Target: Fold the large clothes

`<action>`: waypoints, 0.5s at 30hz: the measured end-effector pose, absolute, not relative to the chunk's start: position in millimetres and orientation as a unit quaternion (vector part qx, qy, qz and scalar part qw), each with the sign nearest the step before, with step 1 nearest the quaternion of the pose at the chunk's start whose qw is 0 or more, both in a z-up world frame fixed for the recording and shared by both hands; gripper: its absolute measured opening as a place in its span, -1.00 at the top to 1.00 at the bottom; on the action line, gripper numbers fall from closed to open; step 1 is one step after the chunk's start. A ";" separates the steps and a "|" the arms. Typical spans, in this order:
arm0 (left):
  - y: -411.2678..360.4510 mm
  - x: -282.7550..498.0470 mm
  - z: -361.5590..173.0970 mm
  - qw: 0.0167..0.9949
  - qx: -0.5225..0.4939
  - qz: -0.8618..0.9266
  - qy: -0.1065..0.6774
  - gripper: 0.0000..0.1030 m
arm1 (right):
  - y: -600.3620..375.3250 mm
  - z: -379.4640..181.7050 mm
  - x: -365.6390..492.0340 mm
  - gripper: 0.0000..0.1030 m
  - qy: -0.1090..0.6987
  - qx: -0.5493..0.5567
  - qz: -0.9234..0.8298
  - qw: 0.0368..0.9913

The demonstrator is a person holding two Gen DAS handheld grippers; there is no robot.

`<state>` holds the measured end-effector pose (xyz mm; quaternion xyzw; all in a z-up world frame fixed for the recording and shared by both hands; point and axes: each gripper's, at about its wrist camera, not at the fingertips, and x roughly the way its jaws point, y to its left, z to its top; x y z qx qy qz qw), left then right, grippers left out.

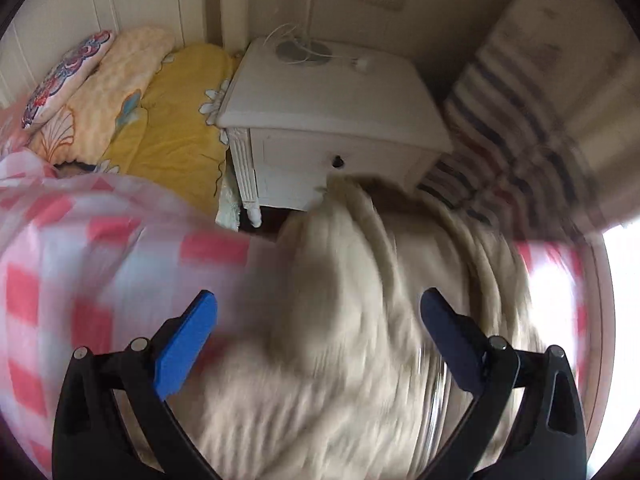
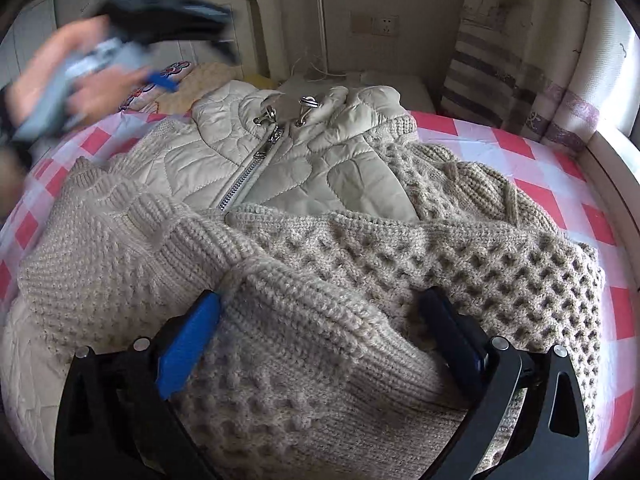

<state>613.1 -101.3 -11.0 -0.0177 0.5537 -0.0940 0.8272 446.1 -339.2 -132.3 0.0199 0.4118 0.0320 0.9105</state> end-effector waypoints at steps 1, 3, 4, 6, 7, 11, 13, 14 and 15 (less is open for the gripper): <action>-112.9 635.4 -16.1 0.826 -0.011 -0.080 0.558 -0.95 | -338.0 -132.8 445.2 -0.90 0.412 0.021 0.033 0.910; -129.0 659.8 -26.9 0.817 0.005 -0.078 0.572 -0.92 | -336.9 -132.6 443.9 -0.91 0.412 0.023 0.036 0.910; -140.8 672.7 -36.5 0.805 0.016 -0.083 0.587 -0.81 | -337.0 -132.8 443.6 -0.91 0.412 0.024 0.037 0.910; -159.2 688.8 -53.1 0.786 0.037 -0.090 0.610 -0.70 | -339.6 -132.6 446.1 -0.91 0.413 0.027 0.040 0.910; -169.7 696.0 -62.0 0.777 0.052 -0.091 0.621 -0.64 | -340.7 -132.9 447.6 -0.91 0.413 0.028 0.041 0.909; -185.5 708.3 -96.2 0.751 0.111 -0.043 0.650 -0.17 | -343.0 -129.6 447.5 -0.91 0.413 0.032 0.045 0.909; -180.4 709.8 -106.1 0.746 0.114 -0.026 0.656 0.74 | -343.0 -129.6 447.3 -0.91 0.413 0.032 0.045 0.909; -175.2 708.6 -103.0 0.758 0.104 -0.019 0.643 0.79 | -343.2 -129.7 447.2 -0.91 0.414 0.032 0.045 0.909; -170.0 703.4 -93.6 0.780 0.090 -0.022 0.619 0.83 | -342.8 -129.9 447.1 -0.91 0.413 0.032 0.045 0.909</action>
